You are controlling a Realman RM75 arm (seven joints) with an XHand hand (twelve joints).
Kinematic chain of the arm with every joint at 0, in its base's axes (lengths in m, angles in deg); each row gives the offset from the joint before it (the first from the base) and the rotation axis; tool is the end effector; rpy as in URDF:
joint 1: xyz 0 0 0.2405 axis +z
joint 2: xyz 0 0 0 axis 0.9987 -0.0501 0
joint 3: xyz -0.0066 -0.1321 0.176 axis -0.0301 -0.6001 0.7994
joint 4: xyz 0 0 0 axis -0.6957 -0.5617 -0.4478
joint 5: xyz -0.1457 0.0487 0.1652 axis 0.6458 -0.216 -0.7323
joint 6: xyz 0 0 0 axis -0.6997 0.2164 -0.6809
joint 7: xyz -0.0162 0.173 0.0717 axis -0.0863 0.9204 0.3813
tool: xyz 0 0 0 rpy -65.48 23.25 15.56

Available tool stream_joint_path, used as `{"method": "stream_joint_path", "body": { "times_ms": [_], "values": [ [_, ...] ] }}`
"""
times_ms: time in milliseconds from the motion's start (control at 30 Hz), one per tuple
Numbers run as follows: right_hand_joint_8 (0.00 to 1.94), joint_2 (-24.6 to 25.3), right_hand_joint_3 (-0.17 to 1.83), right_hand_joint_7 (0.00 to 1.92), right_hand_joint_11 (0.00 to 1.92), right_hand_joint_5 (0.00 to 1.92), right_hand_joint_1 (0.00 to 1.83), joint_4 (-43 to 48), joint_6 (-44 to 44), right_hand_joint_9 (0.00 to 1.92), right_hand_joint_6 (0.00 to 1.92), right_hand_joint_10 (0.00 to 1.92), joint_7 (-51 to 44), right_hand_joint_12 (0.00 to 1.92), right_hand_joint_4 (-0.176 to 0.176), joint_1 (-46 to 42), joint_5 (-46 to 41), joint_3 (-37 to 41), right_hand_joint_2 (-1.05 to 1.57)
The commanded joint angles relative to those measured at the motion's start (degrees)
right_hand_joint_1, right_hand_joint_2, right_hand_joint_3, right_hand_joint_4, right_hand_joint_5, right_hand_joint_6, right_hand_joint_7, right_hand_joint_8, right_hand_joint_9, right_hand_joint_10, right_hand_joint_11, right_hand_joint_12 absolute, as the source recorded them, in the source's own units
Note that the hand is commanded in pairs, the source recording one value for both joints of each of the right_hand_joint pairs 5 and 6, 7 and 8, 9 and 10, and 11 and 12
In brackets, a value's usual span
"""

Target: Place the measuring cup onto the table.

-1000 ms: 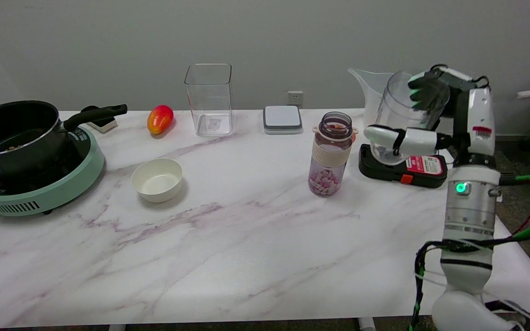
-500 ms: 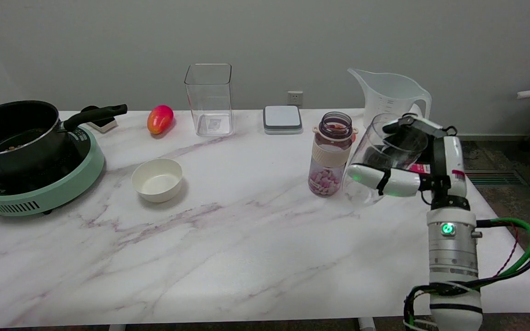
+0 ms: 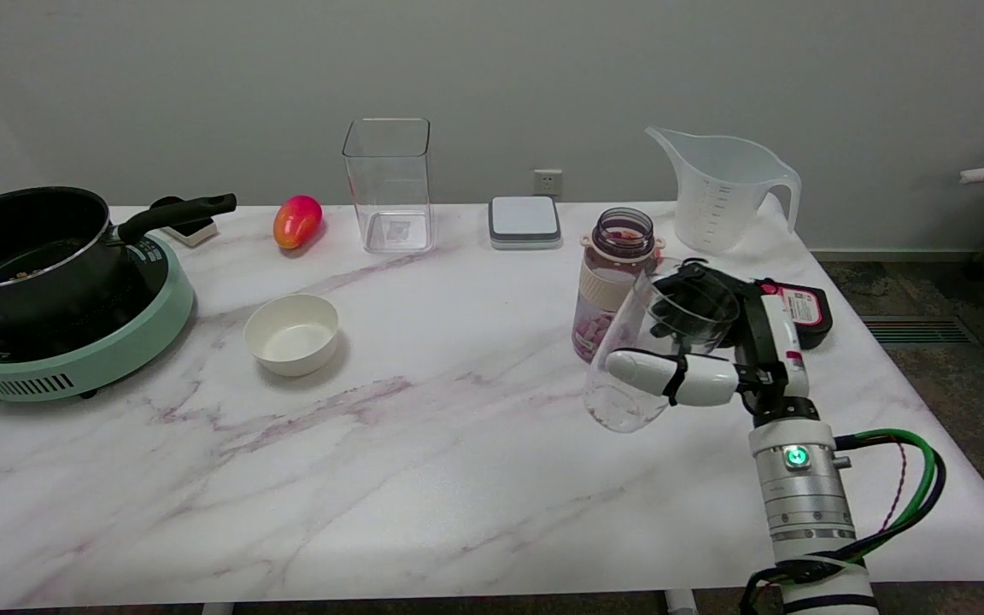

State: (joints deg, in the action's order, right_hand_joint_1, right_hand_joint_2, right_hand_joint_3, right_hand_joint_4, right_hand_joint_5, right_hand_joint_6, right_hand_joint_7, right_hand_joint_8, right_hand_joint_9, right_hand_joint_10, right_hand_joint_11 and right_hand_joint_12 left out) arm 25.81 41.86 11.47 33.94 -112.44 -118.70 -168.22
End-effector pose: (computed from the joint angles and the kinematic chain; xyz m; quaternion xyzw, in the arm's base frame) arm -0.2092 -0.2522 0.2916 0.5022 -0.2376 0.5645 0.6105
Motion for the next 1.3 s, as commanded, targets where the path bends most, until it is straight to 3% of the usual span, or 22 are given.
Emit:
{"method": "stream_joint_path", "body": {
  "times_ms": [33,400,567,833,1167,1300],
  "values": [
    [1.87,-0.61,0.23,1.87,1.42,1.92,1.29,-2.54,-8.03,1.66,1.92,1.66,7.26,1.42,0.000,0.42,0.28,-1.04,1.50],
    [1.88,1.14,0.23,1.88,1.43,1.92,1.27,-8.87,-16.39,1.67,1.92,1.67,6.97,1.43,0.000,8.13,4.72,-1.13,1.53],
    [1.88,3.75,0.22,1.88,1.43,1.92,1.25,-13.35,-16.91,1.68,1.92,1.68,7.50,1.43,0.000,12.33,7.67,-1.05,1.56],
    [1.88,3.74,0.23,1.88,1.43,1.92,1.25,-17.12,-19.72,1.68,1.92,1.68,9.66,1.43,0.000,17.21,9.44,-0.89,1.56],
    [1.88,4.70,0.23,1.88,1.43,1.92,1.25,-18.20,-20.34,1.67,1.92,1.67,19.69,1.43,0.000,14.79,15.19,-1.44,1.56],
    [1.88,5.08,0.23,1.88,1.43,1.92,1.25,-17.38,-20.18,1.67,1.92,1.67,19.61,1.43,0.000,13.23,16.04,-1.11,1.56]
  ]
}}
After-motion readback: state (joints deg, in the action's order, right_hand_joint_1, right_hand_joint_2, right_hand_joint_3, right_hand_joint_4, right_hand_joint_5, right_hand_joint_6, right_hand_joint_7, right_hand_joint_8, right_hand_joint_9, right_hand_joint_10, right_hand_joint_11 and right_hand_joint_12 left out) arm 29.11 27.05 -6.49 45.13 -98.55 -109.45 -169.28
